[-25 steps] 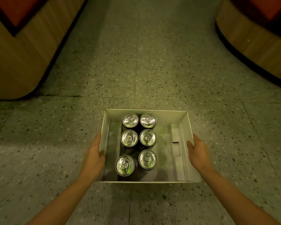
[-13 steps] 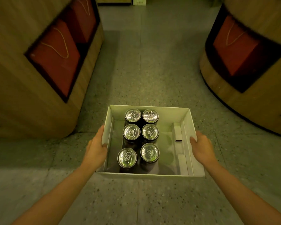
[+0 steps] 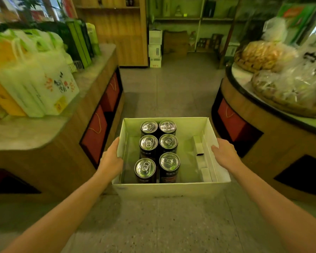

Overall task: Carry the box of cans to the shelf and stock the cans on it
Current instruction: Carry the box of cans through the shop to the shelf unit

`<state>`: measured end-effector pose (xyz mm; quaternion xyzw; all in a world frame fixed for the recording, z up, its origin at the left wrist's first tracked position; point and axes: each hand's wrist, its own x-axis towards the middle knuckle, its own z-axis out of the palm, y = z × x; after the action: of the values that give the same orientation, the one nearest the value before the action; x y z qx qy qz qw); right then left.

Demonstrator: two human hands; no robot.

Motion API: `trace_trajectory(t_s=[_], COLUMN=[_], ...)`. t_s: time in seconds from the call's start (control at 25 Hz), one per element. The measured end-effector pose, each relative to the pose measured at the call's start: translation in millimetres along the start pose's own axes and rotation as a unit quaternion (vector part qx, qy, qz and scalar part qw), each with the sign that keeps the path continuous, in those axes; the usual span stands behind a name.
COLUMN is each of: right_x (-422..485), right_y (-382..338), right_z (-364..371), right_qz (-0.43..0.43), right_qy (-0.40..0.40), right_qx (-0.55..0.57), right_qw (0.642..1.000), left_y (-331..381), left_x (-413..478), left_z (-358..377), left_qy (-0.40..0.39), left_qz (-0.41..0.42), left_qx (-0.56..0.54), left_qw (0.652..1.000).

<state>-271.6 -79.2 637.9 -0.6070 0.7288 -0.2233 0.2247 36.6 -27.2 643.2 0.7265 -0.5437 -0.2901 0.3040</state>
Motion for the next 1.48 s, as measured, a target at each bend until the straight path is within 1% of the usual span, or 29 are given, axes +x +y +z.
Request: trace_trajectory(t_s=[0.16,0.32,0.52,0.68,0.84,1.16,1.32,1.48], right_x=[-0.5,4.5,24.3,63.7,137.0,331.6,427.7,529.6], right_y=[-57.8,-91.8,-113.6,-127.1,-139.2,-179.3,-197.7,-216.4], right_z=[-55.0,-81.8,-97.6,-100.9,-102.0,-121.5,-117.9,-100.8], right_qz=[-0.019,-0.018,-0.012,-0.022,-0.015,-0.066,-0.063,-0.056], right_qy=[0.007,0.020,0.014,0.000,-0.013,-0.032,-0.032,-0.032], right_qx=[-0.022,-0.027,-0.018,-0.013,-0.007,0.006,-0.002,-0.012], right_qw=[1.000,0.999,1.000,1.000,1.000,0.997,0.997,0.998], left_y=[45.9,76.8,100.7,112.5,131.0,197.8,223.7,229.6], left_x=[8.2,19.9,40.5,84.0,148.6,320.9,406.2,511.8], left_z=[-55.8,-91.9,-108.5,-107.7,-98.6,-76.4,-65.6,-52.6], left_qy=[-0.008,-0.010,-0.014,-0.005,0.016,0.071,0.070,0.063], left_qz=[0.004,0.021,0.039,0.035,0.034,0.011,0.007,0.010], left_qx=[0.006,0.007,-0.029,-0.034,-0.034,-0.027,-0.033,-0.035], left_qw=[1.000,1.000,0.999,0.999,0.999,0.997,0.997,0.997])
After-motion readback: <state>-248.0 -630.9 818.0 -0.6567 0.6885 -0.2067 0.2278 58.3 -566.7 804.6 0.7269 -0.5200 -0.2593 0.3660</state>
